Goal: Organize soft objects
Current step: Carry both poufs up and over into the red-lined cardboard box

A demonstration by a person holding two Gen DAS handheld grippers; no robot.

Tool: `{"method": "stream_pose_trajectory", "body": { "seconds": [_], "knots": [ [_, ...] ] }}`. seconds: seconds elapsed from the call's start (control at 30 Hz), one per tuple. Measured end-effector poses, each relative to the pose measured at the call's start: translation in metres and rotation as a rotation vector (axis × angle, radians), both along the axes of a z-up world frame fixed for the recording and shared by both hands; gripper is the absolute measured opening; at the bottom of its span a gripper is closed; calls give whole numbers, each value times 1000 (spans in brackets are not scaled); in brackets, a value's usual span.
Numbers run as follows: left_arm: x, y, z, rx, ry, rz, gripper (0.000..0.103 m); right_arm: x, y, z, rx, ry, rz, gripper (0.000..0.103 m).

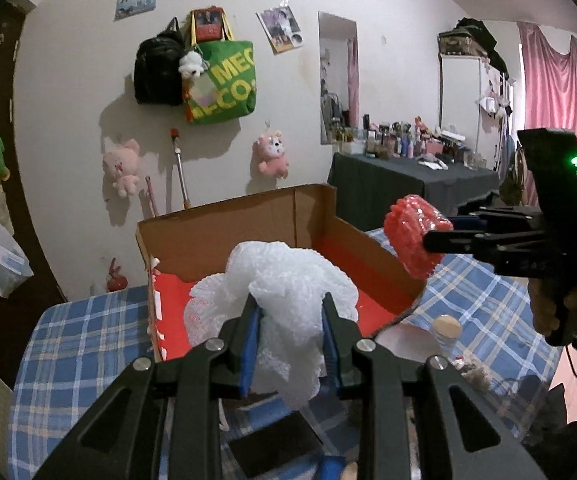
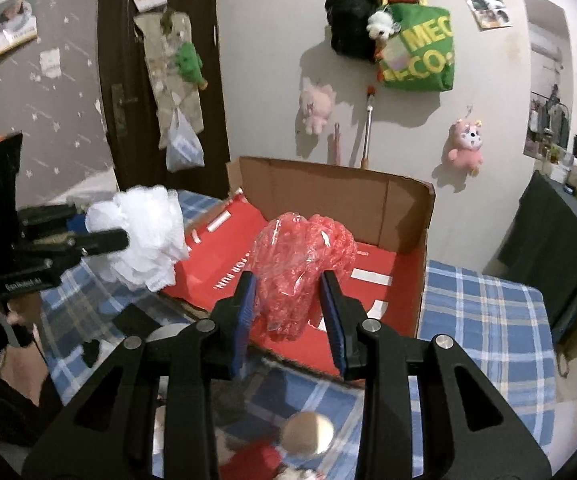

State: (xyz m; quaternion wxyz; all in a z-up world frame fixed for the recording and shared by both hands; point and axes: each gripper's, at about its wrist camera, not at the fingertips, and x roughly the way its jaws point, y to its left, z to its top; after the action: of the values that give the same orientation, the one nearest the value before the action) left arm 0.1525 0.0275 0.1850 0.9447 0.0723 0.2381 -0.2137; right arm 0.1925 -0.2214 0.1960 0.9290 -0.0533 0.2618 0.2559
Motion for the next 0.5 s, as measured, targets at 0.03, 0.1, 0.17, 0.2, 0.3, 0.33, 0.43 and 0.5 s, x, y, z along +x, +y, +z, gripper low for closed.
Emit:
{"method": "stream_pose_trajectory", "body": {
  "seconds": [0.03,0.1,0.17,0.2,0.3,0.33,0.43,0.5],
  "knots": [
    [6,-1,2,10,4,-5,30,8,1,-1,-7,18,7,31],
    [19,-5,3,26,20,-21,29,26,3,-3,-15,63,17,31],
    [34,-8,4,35,51,-41,29,43,6,-6,-31,99,22,31],
    [41,-10,3,37,68,-50,29,52,9,-8,-47,117,25,31],
    [68,-15,-3,48,126,-61,30,79,19,-16,-91,168,28,31],
    [78,-16,-7,51,150,-63,30,85,22,-18,-97,182,26,31],
    [113,-20,-19,48,234,-62,30,116,33,-28,-130,242,8,31],
    [134,-24,-30,55,285,-56,29,136,41,-36,-152,278,-13,31]
  ]
}}
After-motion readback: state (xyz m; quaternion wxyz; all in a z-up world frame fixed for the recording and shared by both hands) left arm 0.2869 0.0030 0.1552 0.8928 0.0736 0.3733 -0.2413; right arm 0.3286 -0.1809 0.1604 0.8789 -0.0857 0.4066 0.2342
